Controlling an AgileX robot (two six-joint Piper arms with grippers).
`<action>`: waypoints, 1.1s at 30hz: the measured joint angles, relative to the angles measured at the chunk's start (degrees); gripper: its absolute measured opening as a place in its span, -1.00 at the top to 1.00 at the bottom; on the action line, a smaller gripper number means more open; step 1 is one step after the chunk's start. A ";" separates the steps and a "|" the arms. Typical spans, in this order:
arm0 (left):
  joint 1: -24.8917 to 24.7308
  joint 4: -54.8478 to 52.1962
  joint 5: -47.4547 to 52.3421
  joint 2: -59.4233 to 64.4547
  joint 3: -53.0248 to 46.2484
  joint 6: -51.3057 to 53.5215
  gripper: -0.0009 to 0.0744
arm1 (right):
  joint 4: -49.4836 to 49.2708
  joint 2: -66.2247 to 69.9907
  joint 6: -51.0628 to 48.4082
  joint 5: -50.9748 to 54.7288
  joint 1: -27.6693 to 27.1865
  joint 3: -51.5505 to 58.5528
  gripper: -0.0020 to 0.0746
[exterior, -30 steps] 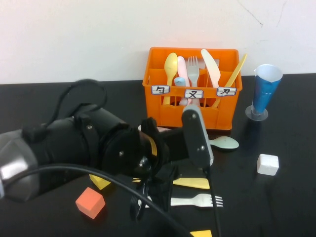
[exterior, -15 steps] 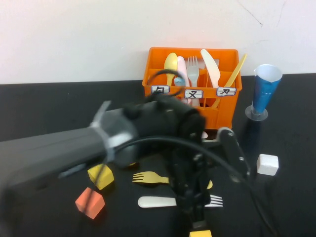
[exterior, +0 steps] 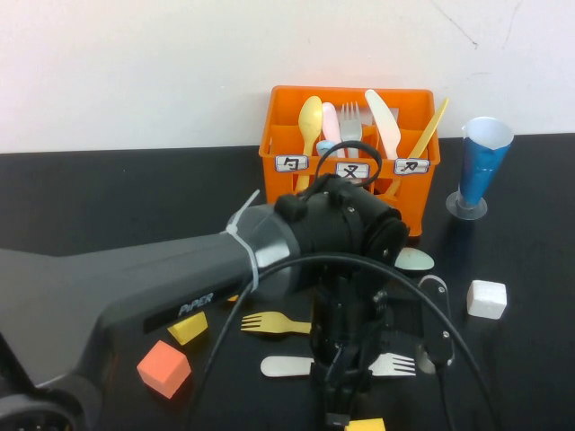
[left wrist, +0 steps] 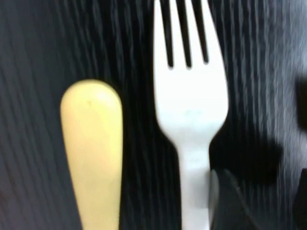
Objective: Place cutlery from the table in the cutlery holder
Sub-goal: Pick up the fork
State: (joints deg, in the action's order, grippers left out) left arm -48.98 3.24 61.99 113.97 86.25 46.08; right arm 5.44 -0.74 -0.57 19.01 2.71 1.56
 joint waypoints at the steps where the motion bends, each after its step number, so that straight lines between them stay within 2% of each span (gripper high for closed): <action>1: 0.13 -0.12 0.25 -0.11 0.00 0.12 0.23 | 0.00 0.00 0.00 0.00 0.00 0.00 0.95; 8: 3.06 -0.37 0.61 -1.93 -2.52 0.23 0.27 | 0.00 0.00 0.00 0.00 0.00 0.00 0.95; 16: 4.75 -0.14 -1.47 -2.82 -6.85 1.98 0.58 | 0.00 0.00 0.00 0.00 0.00 0.00 0.95; 23: 5.20 0.06 -4.08 -3.81 -7.53 2.33 0.63 | 0.00 0.00 0.00 0.00 0.00 0.00 0.95; 27: 5.20 0.06 -5.30 -6.72 -7.67 2.33 0.49 | 0.00 0.00 0.00 0.00 0.00 0.00 0.95; 33: 5.61 -0.05 -7.25 -9.00 -7.67 1.60 0.00 | 0.00 0.00 0.00 0.00 0.00 0.00 0.95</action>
State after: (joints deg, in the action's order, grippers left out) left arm -43.37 3.19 54.74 104.96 78.58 47.67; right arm 5.44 -0.74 -0.57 19.01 2.71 1.56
